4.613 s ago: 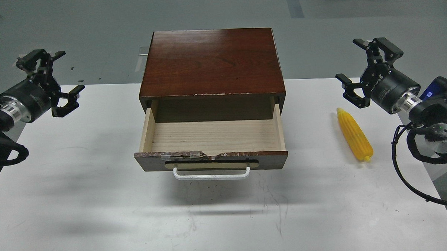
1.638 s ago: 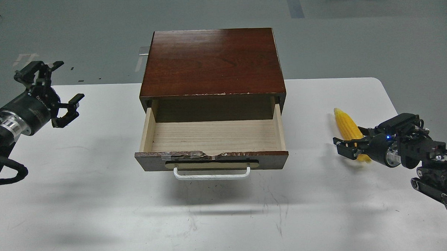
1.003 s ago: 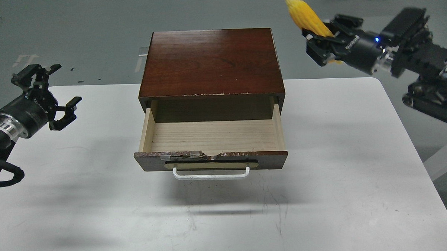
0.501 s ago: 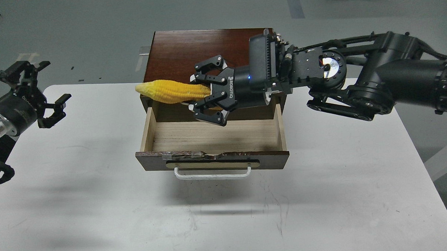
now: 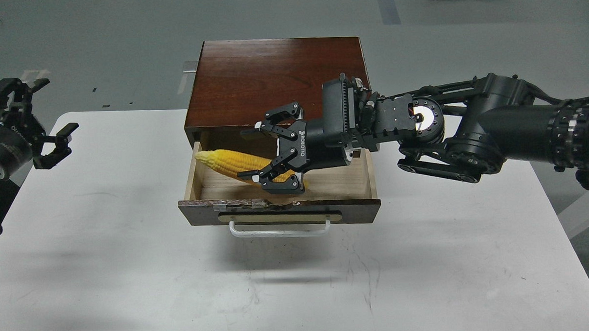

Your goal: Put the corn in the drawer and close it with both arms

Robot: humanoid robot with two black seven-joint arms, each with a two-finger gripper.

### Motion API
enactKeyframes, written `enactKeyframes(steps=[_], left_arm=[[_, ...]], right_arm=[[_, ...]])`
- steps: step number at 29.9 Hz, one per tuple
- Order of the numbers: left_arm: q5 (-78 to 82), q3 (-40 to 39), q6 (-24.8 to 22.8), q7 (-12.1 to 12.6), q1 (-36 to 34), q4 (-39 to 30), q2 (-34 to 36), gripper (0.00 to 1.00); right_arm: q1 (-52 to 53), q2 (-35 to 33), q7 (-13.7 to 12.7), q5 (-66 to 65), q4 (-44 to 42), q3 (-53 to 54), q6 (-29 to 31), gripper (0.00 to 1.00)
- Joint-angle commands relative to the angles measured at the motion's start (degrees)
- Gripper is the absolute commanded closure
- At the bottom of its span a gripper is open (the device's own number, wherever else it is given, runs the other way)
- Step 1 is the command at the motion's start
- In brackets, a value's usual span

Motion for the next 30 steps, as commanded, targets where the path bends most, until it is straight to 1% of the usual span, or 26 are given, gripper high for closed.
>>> enactKeyframes(steps=[1,5,8,9,10,11,12,14,15,17,18,19,20,21,23,25,26,27,28,29,30], left_arm=[[0.1,0.0,0.0,0.0,0.0,0.1,-0.1,0.02],[0.2,0.1,0.0,0.0,0.0,0.1,-0.2,0.02],[0.2,0.1,-0.1,0.1,0.0,0.2,-0.2,0.02],[0.2,0.1,0.0,0.1,0.0,0.5,-0.3,0.02],[0.1,0.1,-0.1,0.0,0.0,0.7,-0.4,0.02],[0.1,0.1,-0.1,0.0,0.0,0.9,-0.4,0.02],[0.1,0.0,-0.1,0.0,0.0,0.9,-0.4,0.02],[0.0,0.0,-0.2,0.0,0.0,1.0,-0.3,0.02],[0.0,0.0,-0.2,0.0,0.0,1.0,-0.3,0.02],[0.0,0.0,-0.9,0.0,0.0,0.9,-0.1,0.02],[0.0,0.0,-1.2,0.0,0.0,0.9,-0.1,0.02],[0.0,0.0,-1.5,0.0,-0.1,0.9,0.0,0.02],[0.0,0.0,-1.6,0.0,-0.2,0.9,0.1,0.02],[0.0,0.0,-1.6,0.0,-0.2,0.9,0.1,0.02],[0.4,-0.1,-2.0,0.0,-0.4,0.9,0.2,0.02],[1.2,0.0,-2.1,-0.2,-0.6,0.6,0.3,0.02],[3.6,-0.2,-1.6,-0.9,-0.9,0.2,0.7,0.02],[5.4,-0.3,-1.3,-2.1,-1.0,0.1,1.1,0.02],[7.8,-0.4,-1.1,-3.9,-1.2,-0.1,1.6,0.02],[13.2,-0.5,0.0,-9.6,-2.4,-1.0,2.7,0.02],[13.3,-0.5,0.0,-9.7,-2.5,-1.0,2.8,0.02]], right_arm=[[0.2,-0.5,0.0,1.3,1.4,0.2,0.0,0.00],[1.0,-1.6,0.0,2.6,2.3,2.1,0.0,0.00],[0.9,-2.8,0.0,7.5,1.7,9.4,0.0,0.00],[0.9,-3.1,0.0,13.5,1.5,13.4,0.0,0.00],[1.1,-3.2,0.0,17.0,1.3,15.2,0.0,0.00],[1.4,-3.5,0.0,25.0,1.0,18.7,3.4,0.00],[1.7,-3.9,-0.2,29.3,0.8,20.4,5.7,0.00],[2.1,-8.9,-4.7,50.4,-1.5,27.3,15.3,0.00],[2.1,-8.9,-4.7,50.5,-1.5,27.4,15.3,0.00],[0.1,-14.0,-8.6,70.7,-4.8,30.7,24.0,0.00],[-1.1,-14.9,-9.4,75.3,-5.9,31.3,25.5,0.00],[-4.2,-16.3,-11.1,83.4,-7.7,32.1,27.6,0.00],[-7.6,-17.7,-13.2,91.1,-8.3,32.7,28.3,0.00],[-7.7,-17.7,-13.2,91.2,-8.3,32.7,28.3,0.00],[-14.8,-21.9,-17.0,102.4,-8.2,35.4,28.2,0.00],[-20.6,-23.6,-17.9,105.1,-8.0,37.7,28.1,0.00],[-23.9,-23.9,-17.9,105.0,-7.8,39.4,27.9,0.00],[-25.6,-24.2,-17.9,105.1,-7.5,40.0,27.7,0.00],[-27.0,-24.6,-17.9,105.1,-7.2,40.5,27.4,0.00],[-29.3,-25.5,-17.9,105.0,-6.7,41.0,27.0,0.00],[-29.3,-25.5,-17.9,105.0,-6.7,41.0,27.0,0.00]])
